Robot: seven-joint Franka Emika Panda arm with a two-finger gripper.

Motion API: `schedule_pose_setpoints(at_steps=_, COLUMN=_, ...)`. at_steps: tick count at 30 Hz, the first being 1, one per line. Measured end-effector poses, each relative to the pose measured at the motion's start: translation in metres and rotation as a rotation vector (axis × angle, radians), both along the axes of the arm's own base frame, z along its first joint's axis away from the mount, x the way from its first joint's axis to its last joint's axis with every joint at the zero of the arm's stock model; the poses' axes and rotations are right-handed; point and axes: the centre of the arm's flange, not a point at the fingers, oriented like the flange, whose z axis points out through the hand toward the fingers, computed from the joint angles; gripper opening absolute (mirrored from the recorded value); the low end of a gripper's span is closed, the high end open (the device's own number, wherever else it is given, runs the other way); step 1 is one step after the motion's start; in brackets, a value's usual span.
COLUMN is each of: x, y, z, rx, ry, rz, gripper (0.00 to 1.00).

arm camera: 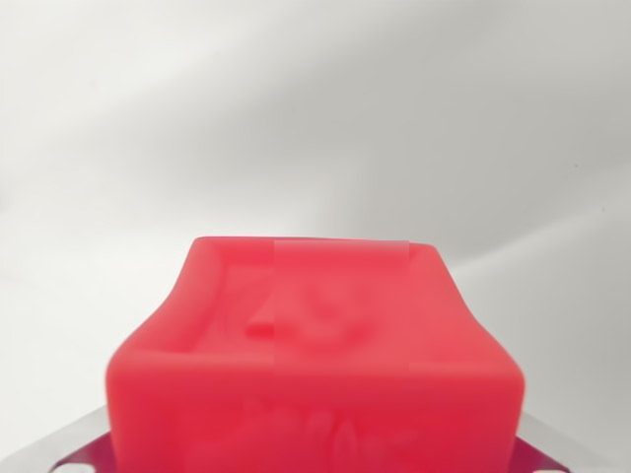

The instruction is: Destack cube

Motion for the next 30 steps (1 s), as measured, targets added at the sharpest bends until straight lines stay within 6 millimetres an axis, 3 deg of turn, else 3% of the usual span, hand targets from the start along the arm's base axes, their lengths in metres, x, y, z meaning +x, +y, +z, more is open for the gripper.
schedule_pose_setpoints(at_steps=12, x=-0.006, y=-0.012, z=-0.015, rx=0.000, ry=-0.003, rz=-0.018, gripper=0.00)
schedule_pose_setpoints(at_steps=17, x=-0.008, y=-0.011, z=-0.036, rx=-0.002, ry=0.004, rz=-0.016, gripper=0.00)
schedule_pose_setpoints(at_steps=30, x=-0.008, y=-0.011, z=-0.063, rx=-0.001, ry=0.003, rz=-0.016, gripper=0.00)
